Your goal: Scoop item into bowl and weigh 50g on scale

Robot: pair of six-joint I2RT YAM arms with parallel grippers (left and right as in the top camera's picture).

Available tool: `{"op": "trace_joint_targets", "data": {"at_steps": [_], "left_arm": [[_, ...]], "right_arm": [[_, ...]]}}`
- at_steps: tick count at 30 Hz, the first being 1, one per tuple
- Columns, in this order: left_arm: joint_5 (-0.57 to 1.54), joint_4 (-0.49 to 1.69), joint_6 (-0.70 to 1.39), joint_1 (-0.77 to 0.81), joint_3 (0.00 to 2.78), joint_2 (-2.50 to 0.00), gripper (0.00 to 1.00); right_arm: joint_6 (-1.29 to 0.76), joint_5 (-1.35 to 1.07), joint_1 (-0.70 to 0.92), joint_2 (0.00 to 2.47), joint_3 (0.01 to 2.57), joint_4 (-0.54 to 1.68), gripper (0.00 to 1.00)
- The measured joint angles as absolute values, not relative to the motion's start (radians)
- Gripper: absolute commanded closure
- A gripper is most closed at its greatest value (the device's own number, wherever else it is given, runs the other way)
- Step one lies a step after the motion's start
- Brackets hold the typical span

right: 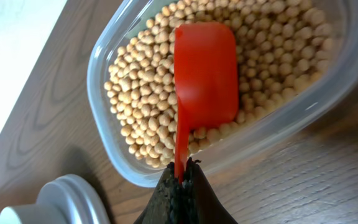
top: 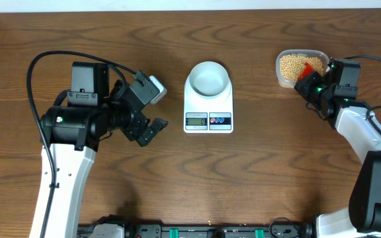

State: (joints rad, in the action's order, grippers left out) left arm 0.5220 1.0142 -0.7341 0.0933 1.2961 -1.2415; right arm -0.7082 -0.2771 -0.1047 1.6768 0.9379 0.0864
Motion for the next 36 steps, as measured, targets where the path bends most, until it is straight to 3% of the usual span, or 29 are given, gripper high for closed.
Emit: {"op": "trace_joint_targets", "data": {"at_steps": [36], "left_arm": [[0.522,1.014,-0.734,0.093,1.296,-1.242,0.02]], "right_arm": [[-0.709,-0.353,-0.133,1.679,0.938,0.088,0.99]]}}
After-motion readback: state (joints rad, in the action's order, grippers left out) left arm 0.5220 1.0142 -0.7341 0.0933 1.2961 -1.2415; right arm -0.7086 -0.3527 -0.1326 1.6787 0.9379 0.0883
